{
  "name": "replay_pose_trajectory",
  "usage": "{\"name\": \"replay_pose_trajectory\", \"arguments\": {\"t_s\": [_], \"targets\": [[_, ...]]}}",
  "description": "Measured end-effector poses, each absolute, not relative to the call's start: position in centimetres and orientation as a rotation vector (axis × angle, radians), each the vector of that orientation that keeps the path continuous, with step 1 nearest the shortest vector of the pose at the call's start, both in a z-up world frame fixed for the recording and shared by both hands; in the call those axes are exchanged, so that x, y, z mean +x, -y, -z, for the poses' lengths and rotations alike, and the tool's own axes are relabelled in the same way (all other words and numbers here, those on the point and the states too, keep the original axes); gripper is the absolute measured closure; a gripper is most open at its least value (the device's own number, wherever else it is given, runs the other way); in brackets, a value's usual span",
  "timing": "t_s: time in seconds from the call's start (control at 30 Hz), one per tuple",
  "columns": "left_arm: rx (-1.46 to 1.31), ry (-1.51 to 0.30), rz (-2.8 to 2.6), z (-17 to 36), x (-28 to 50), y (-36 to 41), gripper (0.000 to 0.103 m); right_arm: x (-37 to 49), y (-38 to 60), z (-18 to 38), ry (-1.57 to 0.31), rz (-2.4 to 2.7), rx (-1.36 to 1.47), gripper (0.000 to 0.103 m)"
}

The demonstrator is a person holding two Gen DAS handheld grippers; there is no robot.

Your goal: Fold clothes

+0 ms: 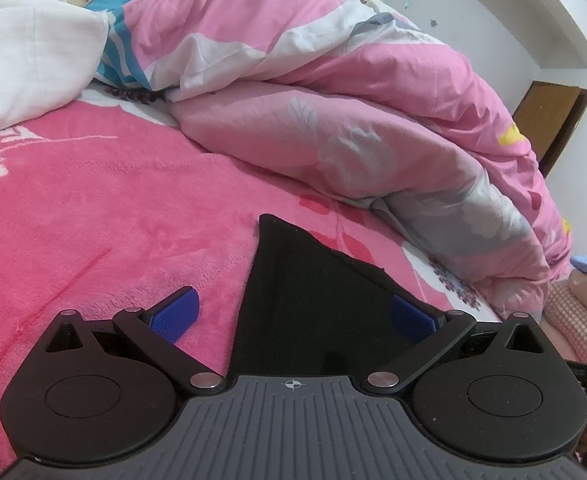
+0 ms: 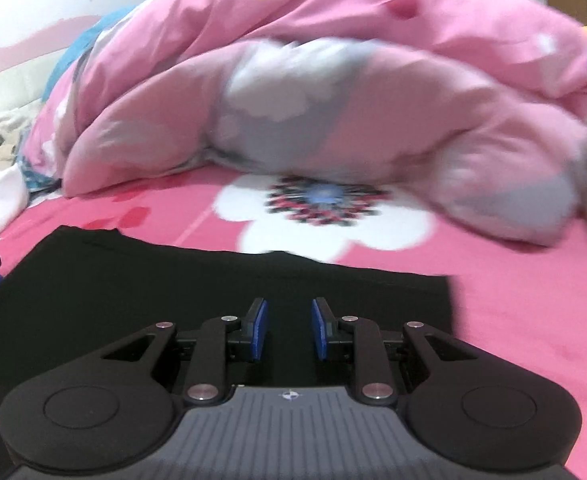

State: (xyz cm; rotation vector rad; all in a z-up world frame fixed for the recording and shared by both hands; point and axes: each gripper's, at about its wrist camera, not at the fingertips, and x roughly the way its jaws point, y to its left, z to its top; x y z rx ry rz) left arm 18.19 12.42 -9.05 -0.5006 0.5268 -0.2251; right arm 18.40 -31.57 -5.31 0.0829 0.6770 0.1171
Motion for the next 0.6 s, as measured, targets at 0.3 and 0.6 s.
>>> {"name": "replay_pose_trajectory", "arguments": {"t_s": [0.3, 0.6], "targets": [[-0.496, -0.528, 0.223, 9.0, 18.1, -12.4, 0.0, 11.2, 24.6, 4.8, -0.721, -0.336, -0.053, 0.077], [-0.506, -0.523, 0.228, 9.1, 18.2, -12.5, 0.0, 12.3, 22.9, 3.5, -0.671, -0.333, -0.113, 0.077]]}}
